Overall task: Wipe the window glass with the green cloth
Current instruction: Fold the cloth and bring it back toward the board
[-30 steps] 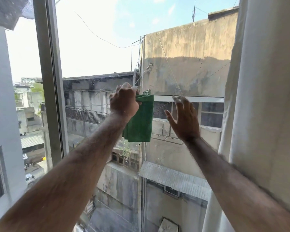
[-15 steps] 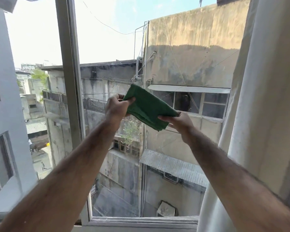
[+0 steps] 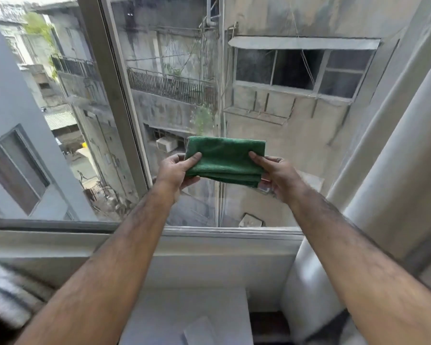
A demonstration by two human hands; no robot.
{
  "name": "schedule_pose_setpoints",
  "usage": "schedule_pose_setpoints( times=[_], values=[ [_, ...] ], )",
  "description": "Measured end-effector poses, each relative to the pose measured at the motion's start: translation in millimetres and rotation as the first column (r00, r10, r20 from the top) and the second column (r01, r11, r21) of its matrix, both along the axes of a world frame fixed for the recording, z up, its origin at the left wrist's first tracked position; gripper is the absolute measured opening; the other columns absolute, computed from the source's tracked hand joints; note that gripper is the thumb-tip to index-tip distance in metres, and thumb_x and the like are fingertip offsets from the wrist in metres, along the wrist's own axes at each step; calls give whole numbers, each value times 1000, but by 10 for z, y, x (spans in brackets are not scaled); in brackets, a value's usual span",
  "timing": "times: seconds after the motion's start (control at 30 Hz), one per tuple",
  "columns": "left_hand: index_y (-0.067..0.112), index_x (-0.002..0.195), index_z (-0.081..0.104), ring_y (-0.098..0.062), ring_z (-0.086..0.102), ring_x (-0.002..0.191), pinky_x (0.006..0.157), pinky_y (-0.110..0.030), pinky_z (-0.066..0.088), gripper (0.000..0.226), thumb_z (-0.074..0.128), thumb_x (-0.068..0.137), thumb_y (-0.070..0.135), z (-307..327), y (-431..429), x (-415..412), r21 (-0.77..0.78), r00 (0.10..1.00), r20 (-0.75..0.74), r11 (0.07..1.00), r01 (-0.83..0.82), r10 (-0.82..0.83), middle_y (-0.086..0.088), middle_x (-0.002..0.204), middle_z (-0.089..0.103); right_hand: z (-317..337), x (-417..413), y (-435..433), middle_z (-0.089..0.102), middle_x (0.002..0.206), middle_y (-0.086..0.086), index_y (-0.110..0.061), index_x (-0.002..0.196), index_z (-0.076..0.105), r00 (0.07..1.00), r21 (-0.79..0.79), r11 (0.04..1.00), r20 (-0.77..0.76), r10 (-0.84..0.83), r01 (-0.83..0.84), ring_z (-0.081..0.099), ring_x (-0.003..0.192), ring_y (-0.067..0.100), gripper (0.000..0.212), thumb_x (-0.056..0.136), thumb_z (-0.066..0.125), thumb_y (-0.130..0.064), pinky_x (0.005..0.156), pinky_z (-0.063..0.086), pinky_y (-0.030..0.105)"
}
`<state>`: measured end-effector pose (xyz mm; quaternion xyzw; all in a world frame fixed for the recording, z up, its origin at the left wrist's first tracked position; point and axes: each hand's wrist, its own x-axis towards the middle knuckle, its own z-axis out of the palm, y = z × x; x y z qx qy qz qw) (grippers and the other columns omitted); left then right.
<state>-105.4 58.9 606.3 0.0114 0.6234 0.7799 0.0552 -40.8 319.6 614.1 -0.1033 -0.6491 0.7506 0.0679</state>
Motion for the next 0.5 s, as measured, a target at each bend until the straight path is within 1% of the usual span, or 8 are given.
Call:
schedule_pose_setpoints(
  times=[0.03,0.07,0.13,0.17,0.27,0.33,0.43,0.5],
  values=[
    [15,88,68,-8,72,62,50,-22,59,18,85,86,23,-189,-26,36,-4,1000,25,1000,10,-10,-1,84,72,-199,27,-26,82,107,9,-3,126,77,999,-5,1000,35,-10,10,78,88,22,46,89,86,-30,75,65,30],
    [14,91,69,-9,73,64,51,-22,60,17,84,87,21,-390,-60,76,-7,998,54,1000,16,-15,-1,84,73,-412,58,-54,82,105,8,-4,124,77,997,-18,1000,73,-16,18,78,84,19,43,89,86,-29,71,64,27],
    [11,95,70,-10,75,67,53,-23,61,13,81,90,15,-801,-135,148,-18,993,115,999,26,-24,1,81,76,-856,120,-113,84,93,2,-9,116,79,988,-43,999,153,-15,22,78,74,14,32,90,85,-26,61,62,21],
    [10,96,70,-10,75,67,53,-23,61,11,79,91,13,-999,-168,182,-27,989,144,999,33,-29,2,79,77,-1071,154,-149,84,87,-2,-10,113,79,981,-52,998,191,-13,23,78,70,12,27,91,85,-25,59,61,19],
    [12,96,68,-7,73,67,53,-21,60,8,74,94,9,-1638,-253,279,-69,974,221,995,65,-48,7,73,77,-1751,287,-255,84,83,-8,-16,115,77,956,-73,997,294,-1,23,78,69,7,26,92,84,-25,60,61,17],
    [15,96,66,-5,73,67,53,-21,60,10,74,95,10,-2043,-302,333,-109,962,269,990,86,-54,6,79,77,-2184,403,-324,84,86,-8,-19,115,76,934,-85,996,356,-1,33,78,72,5,24,92,83,-26,63,62,16],
    [15,99,66,-7,72,68,53,-21,60,12,76,93,10,-2709,-378,424,-167,936,348,979,115,-51,-1,90,75,-2882,623,-433,85,86,-7,-17,105,78,901,-107,992,433,-12,65,78,71,6,13,93,83,-21,59,59,15],
    [13,100,68,-10,73,70,53,-21,61,13,77,92,9,-3125,-444,502,-207,917,396,968,142,-49,-4,92,75,-3335,793,-508,85,88,-4,-16,104,78,881,-125,988,472,-20,89,80,72,6,12,93,82,-15,59,60,16]
  ],
)
